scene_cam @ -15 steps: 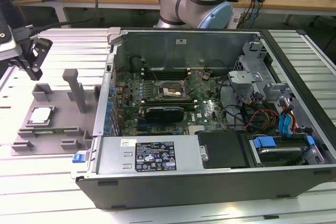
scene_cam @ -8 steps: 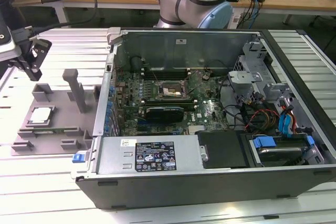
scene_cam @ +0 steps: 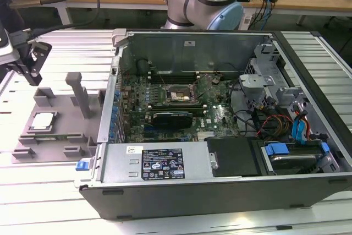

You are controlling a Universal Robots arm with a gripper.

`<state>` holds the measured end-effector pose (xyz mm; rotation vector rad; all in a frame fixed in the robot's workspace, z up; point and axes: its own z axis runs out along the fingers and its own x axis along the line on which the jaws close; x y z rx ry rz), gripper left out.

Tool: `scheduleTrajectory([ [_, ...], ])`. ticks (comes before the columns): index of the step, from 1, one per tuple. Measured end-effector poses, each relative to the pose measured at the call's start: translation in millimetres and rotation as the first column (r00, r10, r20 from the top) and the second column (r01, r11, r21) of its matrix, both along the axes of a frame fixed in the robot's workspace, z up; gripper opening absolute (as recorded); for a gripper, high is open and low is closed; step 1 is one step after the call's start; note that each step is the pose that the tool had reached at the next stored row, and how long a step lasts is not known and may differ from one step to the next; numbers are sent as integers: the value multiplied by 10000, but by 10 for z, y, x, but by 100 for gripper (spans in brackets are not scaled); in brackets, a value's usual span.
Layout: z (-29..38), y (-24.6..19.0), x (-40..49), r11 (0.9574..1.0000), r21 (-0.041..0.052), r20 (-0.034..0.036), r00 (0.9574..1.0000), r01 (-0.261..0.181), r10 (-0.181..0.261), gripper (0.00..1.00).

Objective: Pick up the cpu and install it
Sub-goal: 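Pick up the cpu and move it towards the insertion slot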

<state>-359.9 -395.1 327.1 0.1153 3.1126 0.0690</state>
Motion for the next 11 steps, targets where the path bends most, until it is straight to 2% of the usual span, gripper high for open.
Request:
scheduleTrajectory([
  [11,-46,0,-94,10000,0,0,10000,0,0,11],
])
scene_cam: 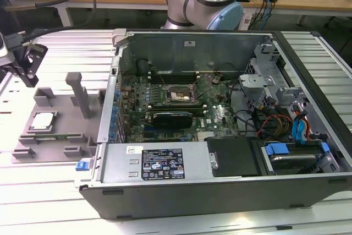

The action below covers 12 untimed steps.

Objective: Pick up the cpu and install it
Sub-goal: 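Pick up the cpu and move it towards the insertion slot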

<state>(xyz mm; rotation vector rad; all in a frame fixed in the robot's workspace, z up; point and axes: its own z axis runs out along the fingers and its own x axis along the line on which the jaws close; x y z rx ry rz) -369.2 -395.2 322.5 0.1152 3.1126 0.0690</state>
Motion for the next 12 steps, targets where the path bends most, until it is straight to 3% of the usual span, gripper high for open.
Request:
scheduleTrajectory([
  [5,-34,0,-66,10000,2,7,10000,0,0,11],
  [12,-136,0,-151,10000,2,25,10000,-1,1,11],
])
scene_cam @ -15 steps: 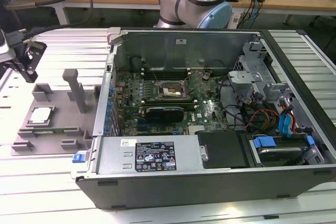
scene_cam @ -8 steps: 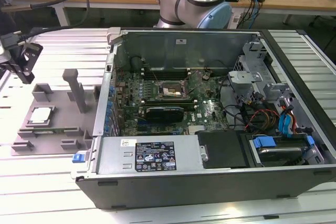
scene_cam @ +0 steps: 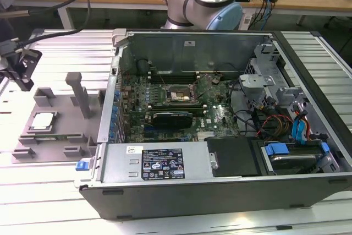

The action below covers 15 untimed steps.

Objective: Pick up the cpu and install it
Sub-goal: 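Pick up the cpu and move it towards the insertion slot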

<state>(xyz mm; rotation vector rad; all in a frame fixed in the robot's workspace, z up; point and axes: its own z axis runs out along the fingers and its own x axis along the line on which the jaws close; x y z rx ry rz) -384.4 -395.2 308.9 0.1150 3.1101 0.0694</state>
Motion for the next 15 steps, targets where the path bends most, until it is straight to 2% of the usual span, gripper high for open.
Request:
scheduleTrajectory([
  [2,-85,-15,-12,10000,7,0,10000,1,-1,11],
  [7,-178,-44,-17,10000,19,-1,10000,1,-1,11],
  [9,-244,-58,-24,10000,38,-1,10000,-1,1,11],
  [15,-326,-62,-40,10000,62,0,10000,-1,1,11],
])
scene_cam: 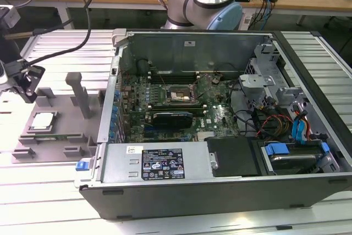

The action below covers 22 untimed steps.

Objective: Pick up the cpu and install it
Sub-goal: 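Pick up the cpu and move it towards the insertion slot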

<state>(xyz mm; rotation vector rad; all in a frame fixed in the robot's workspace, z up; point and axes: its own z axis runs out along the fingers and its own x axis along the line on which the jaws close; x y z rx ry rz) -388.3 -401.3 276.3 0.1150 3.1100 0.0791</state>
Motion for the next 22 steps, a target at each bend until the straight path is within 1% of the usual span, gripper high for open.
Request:
scheduleTrajectory([
  [7,-53,0,-2,10000,0,-1,10000,0,0,11],
  [13,-145,-1,-26,10000,1,-1,10000,1,-1,11],
  [16,-181,-13,-49,10000,7,0,10000,0,0,11],
  [17,-201,-15,-57,10000,8,0,10000,0,0,11],
  [18,-259,-20,-76,10000,10,0,10000,-1,1,11],
  [20,-335,-29,-102,10000,13,-1,10000,-1,1,11],
  [22,-396,-39,-111,10000,16,0,10000,1,-1,11],
])
